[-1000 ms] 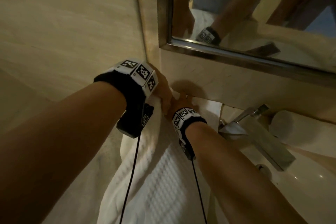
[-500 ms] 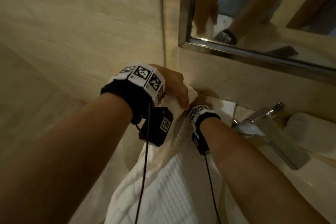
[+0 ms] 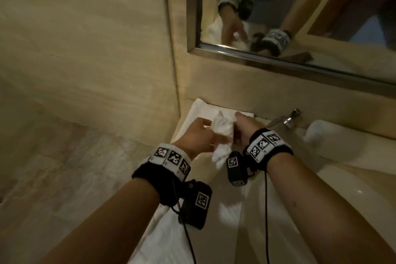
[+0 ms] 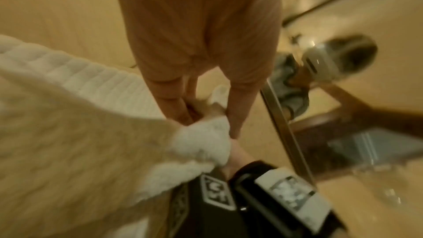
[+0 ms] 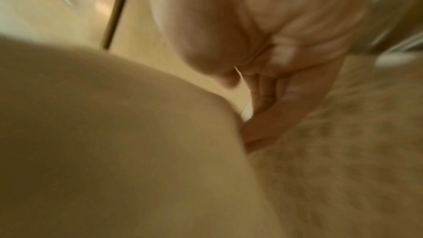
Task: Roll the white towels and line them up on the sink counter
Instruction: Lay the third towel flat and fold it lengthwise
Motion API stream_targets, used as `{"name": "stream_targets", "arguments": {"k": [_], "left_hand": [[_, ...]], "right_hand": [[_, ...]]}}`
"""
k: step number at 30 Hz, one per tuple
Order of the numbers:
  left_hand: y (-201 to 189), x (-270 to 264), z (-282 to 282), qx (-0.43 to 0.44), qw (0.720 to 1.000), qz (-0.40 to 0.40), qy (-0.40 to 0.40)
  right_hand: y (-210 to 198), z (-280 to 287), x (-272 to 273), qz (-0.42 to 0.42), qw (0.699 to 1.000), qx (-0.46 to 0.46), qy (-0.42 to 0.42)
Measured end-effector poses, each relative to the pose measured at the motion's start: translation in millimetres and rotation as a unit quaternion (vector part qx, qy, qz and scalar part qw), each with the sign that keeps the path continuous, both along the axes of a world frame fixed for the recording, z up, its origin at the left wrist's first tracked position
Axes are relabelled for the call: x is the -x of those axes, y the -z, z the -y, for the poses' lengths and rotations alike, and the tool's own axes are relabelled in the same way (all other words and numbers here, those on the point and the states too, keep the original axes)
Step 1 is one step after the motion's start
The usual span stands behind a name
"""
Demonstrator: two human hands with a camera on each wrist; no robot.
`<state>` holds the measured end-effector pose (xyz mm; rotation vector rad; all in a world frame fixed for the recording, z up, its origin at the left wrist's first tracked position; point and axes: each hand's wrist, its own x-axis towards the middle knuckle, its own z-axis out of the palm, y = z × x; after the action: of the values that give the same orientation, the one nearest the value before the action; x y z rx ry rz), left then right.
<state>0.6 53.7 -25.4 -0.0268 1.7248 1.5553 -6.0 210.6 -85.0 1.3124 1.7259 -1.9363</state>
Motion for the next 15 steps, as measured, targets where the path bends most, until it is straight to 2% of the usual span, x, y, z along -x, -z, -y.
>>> {"name": "stream_targets", "arguments": {"k": [2,4,5,7,10,12,13,14,15], "left_hand": [[11.3,0.4,-10.6,0.001,0.999,-0.030,0.020],[16.5,2.6,-20.1,0.003,0.999,-0.010,0.034],[16.5,5.5,-23.8,0.008,0.999,-0.003,0.040],[15.6,13.8,-30.2,0.013,0.999,0.017,0.050],[12.3,32.1,-27.3,0.018,0.995,0.059,0.080],[17.5,46.5,-25.5,0.042,0.992,0.042,0.113],[22.0,53.9,-25.9,0.072,0.989,-0.004,0.131],[25.9,61.0,-25.3,0.122,0.976,-0.090,0.159],[31.2,69.1,-25.2,0.191,0.938,-0.205,0.206]], "right_hand": [[-0.8,-7.0,-13.0,-0.011,0.996,0.087,0.017],[-13.8,-4.9,-24.2,-0.027,0.984,0.171,-0.043],[-16.7,-3.3,-27.4,-0.033,0.979,0.181,-0.086],[-18.9,-3.4,-34.2,-0.003,0.986,0.101,-0.131],[-13.2,-4.5,-38.2,0.024,0.991,0.002,-0.129],[-12.0,-1.1,-39.5,0.038,0.983,-0.083,-0.159],[-9.5,0.1,-40.8,0.043,0.972,-0.154,-0.171],[-8.6,3.8,-42.0,0.040,0.962,-0.213,-0.164],[-5.8,5.2,-43.0,0.026,0.959,-0.238,-0.152]]}}
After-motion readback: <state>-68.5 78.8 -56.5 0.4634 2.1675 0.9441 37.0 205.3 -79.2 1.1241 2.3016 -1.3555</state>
